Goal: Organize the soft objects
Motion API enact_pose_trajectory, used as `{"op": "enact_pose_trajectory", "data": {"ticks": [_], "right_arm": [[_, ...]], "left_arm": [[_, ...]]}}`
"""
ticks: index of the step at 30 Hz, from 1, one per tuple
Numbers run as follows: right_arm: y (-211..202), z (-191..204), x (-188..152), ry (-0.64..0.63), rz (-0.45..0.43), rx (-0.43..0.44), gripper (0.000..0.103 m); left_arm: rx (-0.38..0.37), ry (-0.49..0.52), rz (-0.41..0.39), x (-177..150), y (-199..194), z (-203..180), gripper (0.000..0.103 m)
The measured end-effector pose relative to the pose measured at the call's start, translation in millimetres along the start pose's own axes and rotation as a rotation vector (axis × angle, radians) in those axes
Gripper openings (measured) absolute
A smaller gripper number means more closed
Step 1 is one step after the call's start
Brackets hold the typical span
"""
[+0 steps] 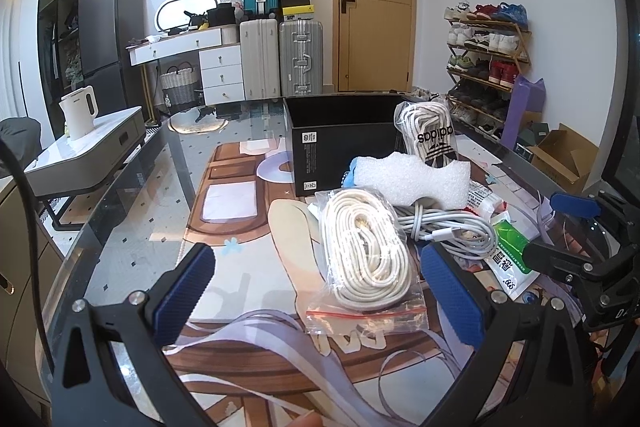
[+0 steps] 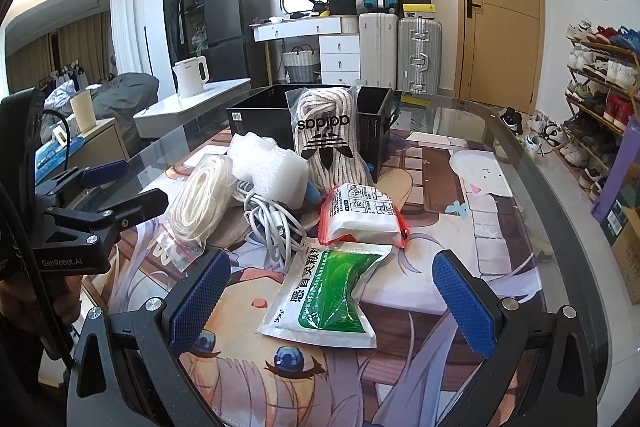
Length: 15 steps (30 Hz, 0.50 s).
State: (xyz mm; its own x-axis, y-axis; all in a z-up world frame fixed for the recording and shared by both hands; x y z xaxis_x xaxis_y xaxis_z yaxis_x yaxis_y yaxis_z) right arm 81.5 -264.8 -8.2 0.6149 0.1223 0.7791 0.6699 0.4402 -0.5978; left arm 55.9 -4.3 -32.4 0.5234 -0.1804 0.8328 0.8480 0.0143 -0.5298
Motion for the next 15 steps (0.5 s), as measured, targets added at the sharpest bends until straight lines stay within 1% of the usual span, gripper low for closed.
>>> {"op": "enact_pose_trajectory", "data": {"ticks": [7, 15], "right_arm": [[0, 1, 7, -0.041, 0.004, -0.03, 0.102], [10, -4, 6, -0.046, 0.06, -0.07, 0.103]], "left_arm": [[-0.002, 0.007, 0.007, 1, 2, 1, 0.103], [-0.009, 0.026, 0.018, 2, 5, 1, 0.103]]}}
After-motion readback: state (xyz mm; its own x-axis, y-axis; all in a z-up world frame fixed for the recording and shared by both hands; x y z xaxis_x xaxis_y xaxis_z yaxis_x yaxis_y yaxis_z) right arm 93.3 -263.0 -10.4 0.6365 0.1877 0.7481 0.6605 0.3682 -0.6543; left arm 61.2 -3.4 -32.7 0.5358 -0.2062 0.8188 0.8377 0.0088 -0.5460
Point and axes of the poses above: each gripper's, at about its wrist camera, not at the fingertips, and y roughly the way its jaws point, z to its left, x to its top, the point moved 6 cm from there along y, roughly the way its jaws point, and after that the axes turned 12 degrees about y, right-handed, at the moved point
